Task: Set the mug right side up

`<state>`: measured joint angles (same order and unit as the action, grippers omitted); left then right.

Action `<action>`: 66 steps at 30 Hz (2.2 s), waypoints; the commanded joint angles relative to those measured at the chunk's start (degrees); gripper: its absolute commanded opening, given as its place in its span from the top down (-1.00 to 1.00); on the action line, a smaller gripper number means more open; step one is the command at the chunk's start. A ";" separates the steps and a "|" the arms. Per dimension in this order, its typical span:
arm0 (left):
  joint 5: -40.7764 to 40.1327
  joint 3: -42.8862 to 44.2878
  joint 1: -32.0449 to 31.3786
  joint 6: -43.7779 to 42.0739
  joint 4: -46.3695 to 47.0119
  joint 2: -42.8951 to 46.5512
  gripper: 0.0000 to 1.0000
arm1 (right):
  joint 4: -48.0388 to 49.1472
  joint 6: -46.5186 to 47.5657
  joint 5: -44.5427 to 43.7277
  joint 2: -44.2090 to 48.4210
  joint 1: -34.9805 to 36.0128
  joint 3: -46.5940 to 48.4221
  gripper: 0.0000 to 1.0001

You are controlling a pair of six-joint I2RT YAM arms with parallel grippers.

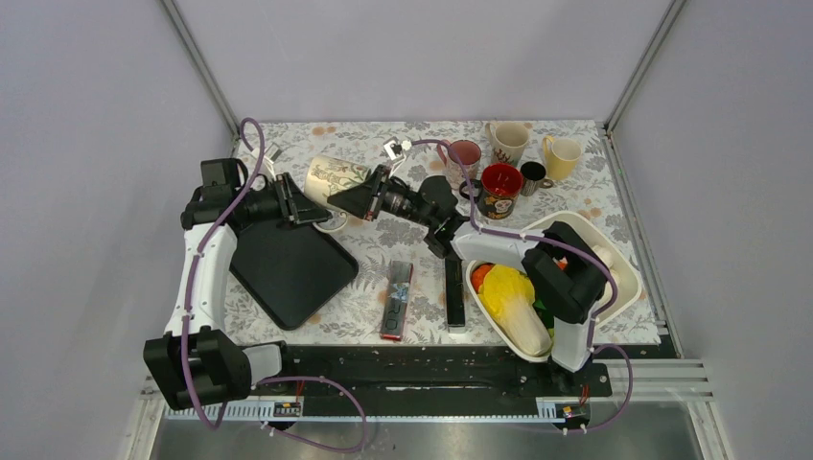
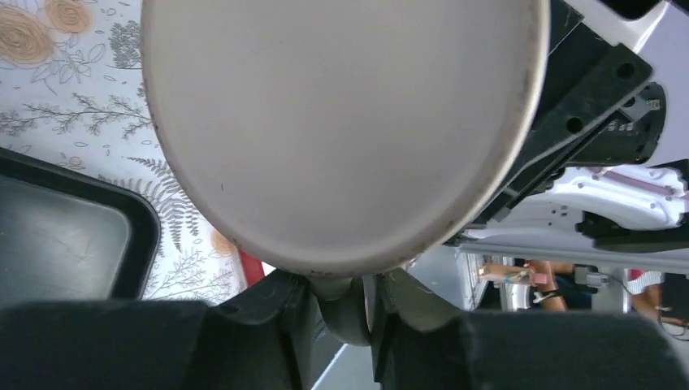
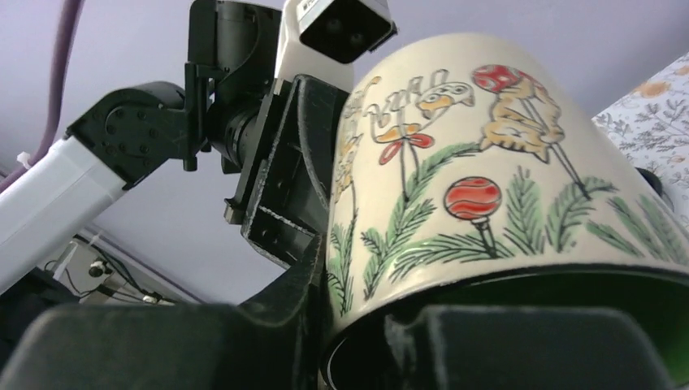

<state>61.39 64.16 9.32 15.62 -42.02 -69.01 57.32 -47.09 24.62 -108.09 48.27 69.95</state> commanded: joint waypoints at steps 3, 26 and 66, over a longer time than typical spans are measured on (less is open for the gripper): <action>-7.13 5.46 3.11 -19.50 -3.96 1.42 -0.34 | -4.97 0.48 -3.69 9.09 -5.46 -0.64 1.00; -33.57 -2.29 7.46 -35.24 -0.93 3.27 -0.98 | -122.98 69.58 -18.80 -24.27 -10.16 66.06 1.00; -42.65 -26.54 -1.04 -27.92 47.59 7.70 -0.98 | -63.65 42.73 -38.50 44.70 -38.52 -20.21 -0.99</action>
<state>19.05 39.42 10.09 -15.29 -11.33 -61.45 -22.79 6.35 -9.65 -74.17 16.60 63.33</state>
